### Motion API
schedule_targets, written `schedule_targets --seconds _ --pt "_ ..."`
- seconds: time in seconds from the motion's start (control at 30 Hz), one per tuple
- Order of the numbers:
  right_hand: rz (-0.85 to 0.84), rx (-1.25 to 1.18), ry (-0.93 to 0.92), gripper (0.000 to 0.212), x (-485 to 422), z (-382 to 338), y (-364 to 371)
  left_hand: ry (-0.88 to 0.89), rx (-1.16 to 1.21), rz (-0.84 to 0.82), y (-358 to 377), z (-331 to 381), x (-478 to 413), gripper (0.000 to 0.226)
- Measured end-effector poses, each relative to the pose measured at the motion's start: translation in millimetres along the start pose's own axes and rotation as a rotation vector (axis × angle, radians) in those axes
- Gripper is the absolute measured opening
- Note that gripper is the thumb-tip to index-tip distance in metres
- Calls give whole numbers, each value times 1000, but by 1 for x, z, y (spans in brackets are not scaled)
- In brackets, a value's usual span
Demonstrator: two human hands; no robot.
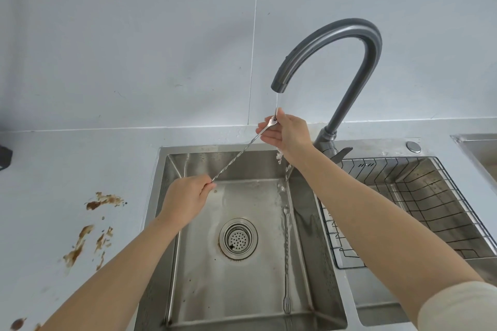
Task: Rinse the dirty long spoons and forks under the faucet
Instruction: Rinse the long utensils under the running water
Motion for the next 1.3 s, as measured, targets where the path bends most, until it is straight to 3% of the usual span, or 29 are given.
schedule_targets --seconds 0.27,0.47,0.73,1.13,1.3 --pt "64 -170 -61 14 2 -1 -13 -13 -23 7 3 -4 4 26" --pt "43 -101 3 27 0 8 -5 -28 -76 -7 5 -1 1 25" --pt "-8 -219 -70 14 -1 1 -1 -18 -77 5 3 3 0 22" --pt "-11 34 47 35 -6 1 -3 -52 -95 21 4 6 -2 21" --pt "-26 -156 -91 18 -7 -6 -6 -92 -66 20 3 5 -5 17"
Point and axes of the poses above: each hand's wrist, its own x-axis away from the middle knuckle, its own y-axis out of the palm, z = x × y, the point moved 10 cm from there along -x, towards the middle knuckle, and after that the axes turned 13 degrees about -z, right-handed, at the moved point
